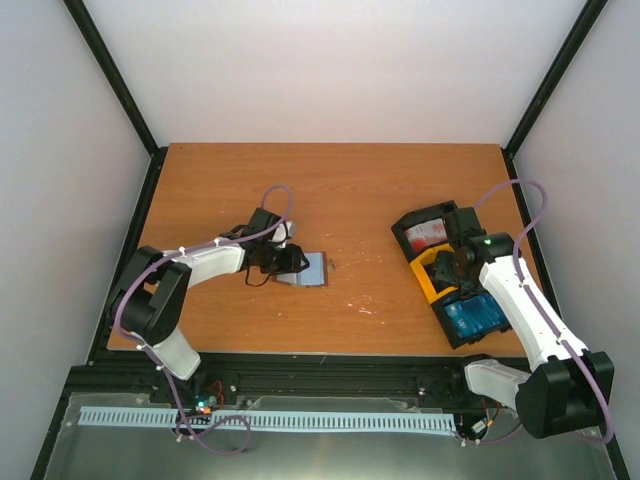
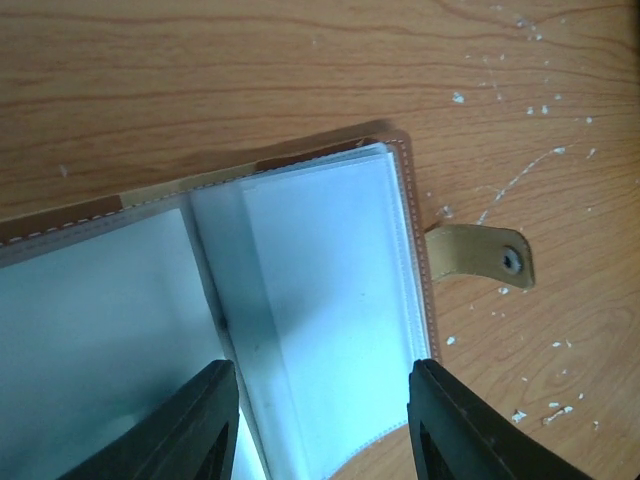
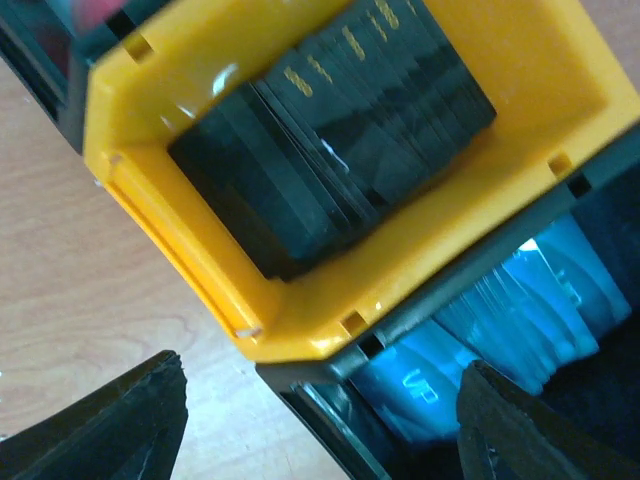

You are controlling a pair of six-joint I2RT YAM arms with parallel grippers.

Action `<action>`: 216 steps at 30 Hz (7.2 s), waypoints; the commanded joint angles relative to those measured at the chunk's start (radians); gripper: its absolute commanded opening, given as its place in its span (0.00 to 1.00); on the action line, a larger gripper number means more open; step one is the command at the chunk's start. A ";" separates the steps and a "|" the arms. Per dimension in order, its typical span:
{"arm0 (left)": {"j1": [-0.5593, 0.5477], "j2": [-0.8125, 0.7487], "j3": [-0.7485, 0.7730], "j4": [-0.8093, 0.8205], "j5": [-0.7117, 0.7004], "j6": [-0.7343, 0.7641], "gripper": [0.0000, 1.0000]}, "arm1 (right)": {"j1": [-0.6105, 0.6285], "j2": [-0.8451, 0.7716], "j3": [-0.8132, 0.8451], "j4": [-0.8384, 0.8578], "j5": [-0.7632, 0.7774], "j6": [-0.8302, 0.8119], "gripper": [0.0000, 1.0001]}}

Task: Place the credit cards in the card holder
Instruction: Pick up the credit card from the storage box.

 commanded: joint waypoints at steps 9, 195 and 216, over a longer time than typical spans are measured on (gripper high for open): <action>-0.010 0.090 0.102 -0.132 -0.135 0.001 0.45 | -0.040 0.217 0.099 0.066 -0.043 -0.111 0.44; 0.178 -0.176 -0.169 0.248 0.388 -0.119 0.56 | 0.369 0.609 0.009 1.299 -0.975 0.334 0.03; 0.265 -0.180 -0.214 0.455 0.668 -0.265 0.42 | 0.381 0.709 -0.017 1.605 -1.195 0.511 0.03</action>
